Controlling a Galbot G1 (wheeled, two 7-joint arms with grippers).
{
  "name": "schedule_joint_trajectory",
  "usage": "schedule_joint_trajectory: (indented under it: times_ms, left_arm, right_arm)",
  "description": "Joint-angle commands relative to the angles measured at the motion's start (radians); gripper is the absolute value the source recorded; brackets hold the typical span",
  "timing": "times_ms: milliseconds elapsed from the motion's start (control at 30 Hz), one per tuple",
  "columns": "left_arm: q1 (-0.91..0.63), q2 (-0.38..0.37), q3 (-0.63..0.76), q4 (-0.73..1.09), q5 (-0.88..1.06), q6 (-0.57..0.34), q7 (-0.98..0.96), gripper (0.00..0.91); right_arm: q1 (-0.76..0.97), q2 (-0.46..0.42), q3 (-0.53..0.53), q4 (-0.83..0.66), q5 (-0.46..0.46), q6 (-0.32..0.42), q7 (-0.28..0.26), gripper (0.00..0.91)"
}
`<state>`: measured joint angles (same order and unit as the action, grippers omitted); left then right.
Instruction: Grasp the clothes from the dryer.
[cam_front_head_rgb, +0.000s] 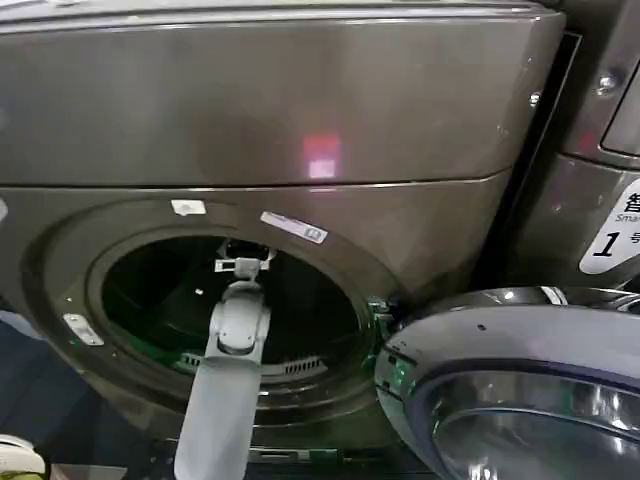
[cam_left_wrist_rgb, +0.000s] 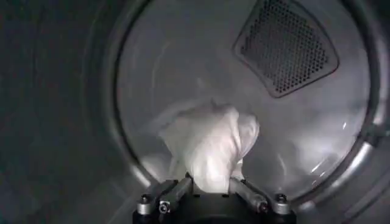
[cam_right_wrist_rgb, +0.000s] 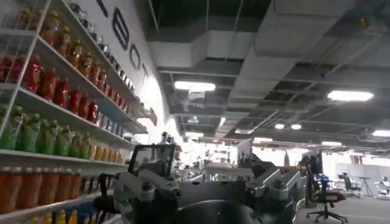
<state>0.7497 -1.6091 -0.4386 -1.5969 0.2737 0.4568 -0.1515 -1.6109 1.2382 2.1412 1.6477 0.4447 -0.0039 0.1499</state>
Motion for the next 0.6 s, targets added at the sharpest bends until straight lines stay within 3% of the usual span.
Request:
schedule_joint_trajectory:
  times_ms: [33,600]
  left_arm:
    - [0.033,-0.049,-0.001,-0.02,-0.065,0.012,-0.065,0.0]
    - [0.033,-0.049,-0.002,-0.015,-0.059,0.011,-0.046,0.0]
  right_arm:
    - [-0.002,0.003,0.003,0.008,-0.003,-0.021,0.0,0.907]
    - [0.001,0.006,0.008,0.016,-0.02,-0.037,0.01,0.907]
